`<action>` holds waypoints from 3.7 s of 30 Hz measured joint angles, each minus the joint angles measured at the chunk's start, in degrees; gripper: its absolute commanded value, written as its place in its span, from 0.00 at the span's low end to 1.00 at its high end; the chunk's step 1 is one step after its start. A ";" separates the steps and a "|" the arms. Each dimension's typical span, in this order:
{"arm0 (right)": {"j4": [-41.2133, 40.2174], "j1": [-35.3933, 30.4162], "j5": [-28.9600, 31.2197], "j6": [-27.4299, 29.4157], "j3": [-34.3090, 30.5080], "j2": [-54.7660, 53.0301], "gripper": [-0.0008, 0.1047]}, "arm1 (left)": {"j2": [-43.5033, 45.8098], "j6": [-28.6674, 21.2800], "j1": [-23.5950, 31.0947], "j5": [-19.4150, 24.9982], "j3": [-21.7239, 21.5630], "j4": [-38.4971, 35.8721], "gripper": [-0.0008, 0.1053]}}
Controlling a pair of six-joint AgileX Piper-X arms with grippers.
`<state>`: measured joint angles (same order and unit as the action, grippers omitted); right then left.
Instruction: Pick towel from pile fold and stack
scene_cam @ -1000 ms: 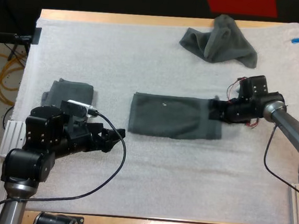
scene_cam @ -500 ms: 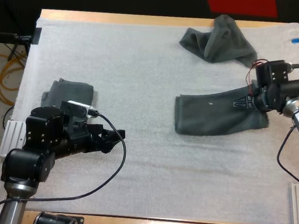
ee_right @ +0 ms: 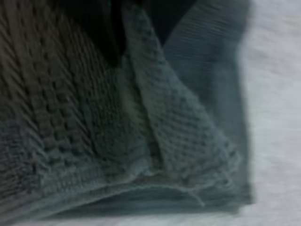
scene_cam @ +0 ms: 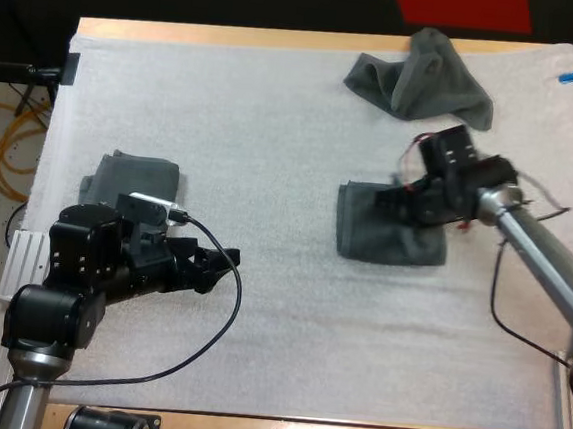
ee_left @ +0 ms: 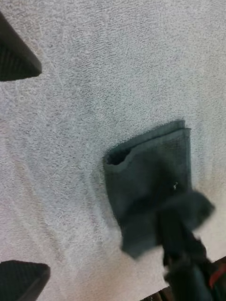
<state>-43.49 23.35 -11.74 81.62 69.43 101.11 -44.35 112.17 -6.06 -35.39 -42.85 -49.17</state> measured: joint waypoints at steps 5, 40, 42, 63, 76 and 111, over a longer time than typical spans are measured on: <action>7.05 1.87 -2.95 -5.96 0.00 2.96 0.01 | 0.00 0.00 0.00 0.00 0.00 0.00 0.71; -4.48 2.23 -3.49 9.39 0.21 -31.68 0.60 | -23.78 10.17 -11.91 0.00 -2.21 24.54 0.84; -6.51 2.23 -2.20 9.66 0.21 -34.65 0.60 | -28.51 11.54 -13.51 0.00 -4.22 26.82 0.84; -27.29 2.23 5.95 8.18 0.21 -58.20 0.60 | -63.32 23.83 -22.08 0.00 -22.06 29.81 0.84; -29.92 2.23 6.95 7.96 0.21 -59.81 0.60 | -65.80 33.17 -25.63 3.03 -24.77 29.59 0.78; -17.92 2.23 0.72 5.55 -7.95 -59.67 0.60 | -50.58 -5.14 3.30 -1.84 -28.48 -0.32 0.01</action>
<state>-61.41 25.57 -11.01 87.17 61.48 41.43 -94.93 107.03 -2.76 -37.23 -71.32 -49.49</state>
